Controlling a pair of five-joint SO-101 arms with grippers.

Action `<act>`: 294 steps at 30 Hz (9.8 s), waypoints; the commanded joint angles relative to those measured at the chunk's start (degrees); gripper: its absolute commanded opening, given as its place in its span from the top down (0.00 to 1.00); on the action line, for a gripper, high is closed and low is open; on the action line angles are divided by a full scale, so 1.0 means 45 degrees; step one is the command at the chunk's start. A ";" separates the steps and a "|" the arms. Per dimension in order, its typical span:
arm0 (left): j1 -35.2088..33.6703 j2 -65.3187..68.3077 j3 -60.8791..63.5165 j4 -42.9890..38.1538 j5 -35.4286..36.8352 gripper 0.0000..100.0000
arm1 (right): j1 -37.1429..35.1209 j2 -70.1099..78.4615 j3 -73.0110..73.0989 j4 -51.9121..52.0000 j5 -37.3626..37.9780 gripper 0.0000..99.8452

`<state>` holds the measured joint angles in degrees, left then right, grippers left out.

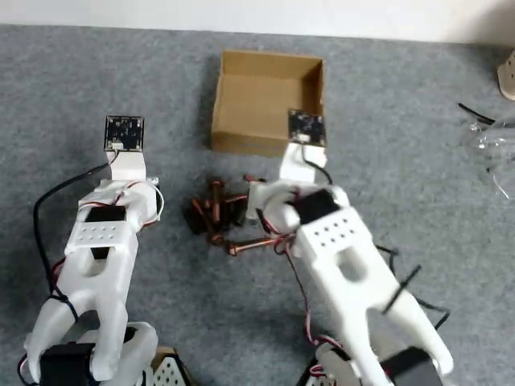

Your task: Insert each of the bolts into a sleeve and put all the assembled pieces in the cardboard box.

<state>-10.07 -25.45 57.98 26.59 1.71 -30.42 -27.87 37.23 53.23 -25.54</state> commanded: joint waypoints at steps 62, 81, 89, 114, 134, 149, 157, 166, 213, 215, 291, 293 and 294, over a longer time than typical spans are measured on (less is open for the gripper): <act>0.3858 1.1692 -1.5404 1.0608 0.5626 0.86 | 0.1631 -0.2159 0.2471 -0.4308 0.1758 1.00; 0.3878 1.1692 -1.5228 1.1819 0.5685 0.86 | 0.1631 -0.2159 0.2510 -0.4327 0.1797 1.00; 0.4464 1.1888 -1.4935 1.1819 0.5705 0.86 | 0.1631 -0.2159 0.2530 -0.4327 0.1758 1.00; 0.4269 1.3548 -1.7026 1.2542 0.6291 1.00 | 0.1241 -0.2139 0.3175 -0.5304 0.1797 1.00; 0.2042 1.2904 -1.9096 1.3773 0.4767 1.00 | 0.1280 -0.2139 0.3331 -0.5851 0.1817 1.00; -0.0615 1.6186 -1.9194 1.3304 0.3556 1.00 | 0.1280 -0.2139 0.3331 -0.5851 0.1817 1.00; -0.0811 1.7065 -2.0679 1.4261 0.3536 1.00 | 0.1280 -0.2139 0.3331 -0.5851 0.1817 1.00; -0.0127 1.7143 -2.0698 1.6215 0.3536 0.99 | 0.1280 -0.2139 0.3331 -0.5851 0.1817 1.00; -0.0088 1.5072 -2.0894 1.6781 0.1074 1.00 | 0.1299 -0.2159 0.3272 -0.5851 0.1817 1.00; -0.0147 1.4662 -2.0620 1.6781 0.1074 1.00 | 0.1299 -0.2159 0.3292 -0.5851 0.1817 1.00; -0.0283 1.4095 -2.2007 1.6410 -0.1446 0.79 | 0.1280 -0.2159 0.3272 -0.5851 0.1817 1.00; -0.0283 1.4095 -2.2007 1.6391 -0.1446 0.79 | 0.1280 -0.2159 0.3272 -0.5851 0.1817 1.00; -0.0264 1.4134 -2.2007 1.6391 -0.1407 0.79 | 0.1280 -0.2159 0.3253 -0.5851 0.1817 1.00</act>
<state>-11.65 42.07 -40.57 100.35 -4.09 -24.09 -36.40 52.88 28.97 -18.15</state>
